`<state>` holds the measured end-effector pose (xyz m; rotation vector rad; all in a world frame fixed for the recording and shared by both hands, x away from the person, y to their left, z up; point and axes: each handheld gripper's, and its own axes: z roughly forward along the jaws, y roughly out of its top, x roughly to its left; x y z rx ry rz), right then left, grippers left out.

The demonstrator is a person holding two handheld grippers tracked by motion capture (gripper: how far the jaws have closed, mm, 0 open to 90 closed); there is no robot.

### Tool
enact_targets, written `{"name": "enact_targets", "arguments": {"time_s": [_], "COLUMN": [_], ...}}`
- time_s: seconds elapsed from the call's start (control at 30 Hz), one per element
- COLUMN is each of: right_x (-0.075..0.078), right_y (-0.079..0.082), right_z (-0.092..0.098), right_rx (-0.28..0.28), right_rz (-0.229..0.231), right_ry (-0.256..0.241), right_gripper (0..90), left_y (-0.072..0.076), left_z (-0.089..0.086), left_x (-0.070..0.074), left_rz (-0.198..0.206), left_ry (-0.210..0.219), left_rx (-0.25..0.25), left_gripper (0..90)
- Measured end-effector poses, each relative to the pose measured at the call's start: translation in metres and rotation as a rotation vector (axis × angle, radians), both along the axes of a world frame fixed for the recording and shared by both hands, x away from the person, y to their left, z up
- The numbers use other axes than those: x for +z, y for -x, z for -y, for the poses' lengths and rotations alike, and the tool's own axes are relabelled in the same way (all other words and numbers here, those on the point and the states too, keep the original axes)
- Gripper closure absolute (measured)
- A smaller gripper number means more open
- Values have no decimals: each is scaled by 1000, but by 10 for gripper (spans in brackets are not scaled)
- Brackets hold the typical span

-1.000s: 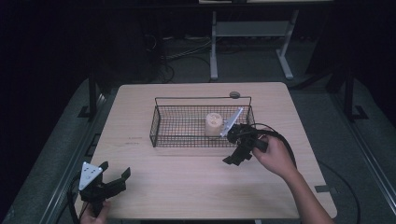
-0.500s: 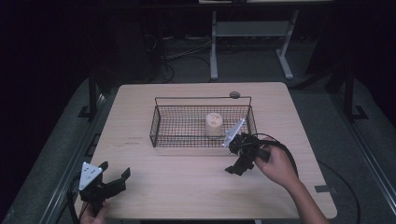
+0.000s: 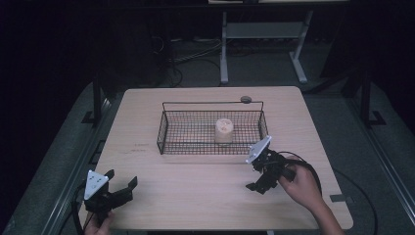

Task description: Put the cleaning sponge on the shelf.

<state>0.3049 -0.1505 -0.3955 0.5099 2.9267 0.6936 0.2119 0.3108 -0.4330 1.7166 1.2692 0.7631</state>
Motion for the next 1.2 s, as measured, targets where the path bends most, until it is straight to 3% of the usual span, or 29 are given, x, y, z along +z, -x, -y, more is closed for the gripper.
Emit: {"name": "enact_targets", "arguments": {"time_s": [0.5, 0.97, 1.03, 1.2], "right_x": [-29, -48, -52, -55], "right_y": [26, 46, 48, 55], "right_z": [33, 58, 67, 77], "right_rx": [-80, -165, -202, -225], "right_rz": [-17, 1, 1, 19], "right_ry": [-56, -135, -162, -169], "right_gripper": [145, 142, 142, 142], "left_y": [0, -1, -1, -2], "left_z": [2, 6, 6, 10], "left_x": [0, -2, -2, -3], "left_rz": [0, -6, -6, -17], "left_ry": [-6, -12, -14, -30], "left_rx": [-12, -20, -22, -38], "left_gripper": [138, 138, 138, 138]}}
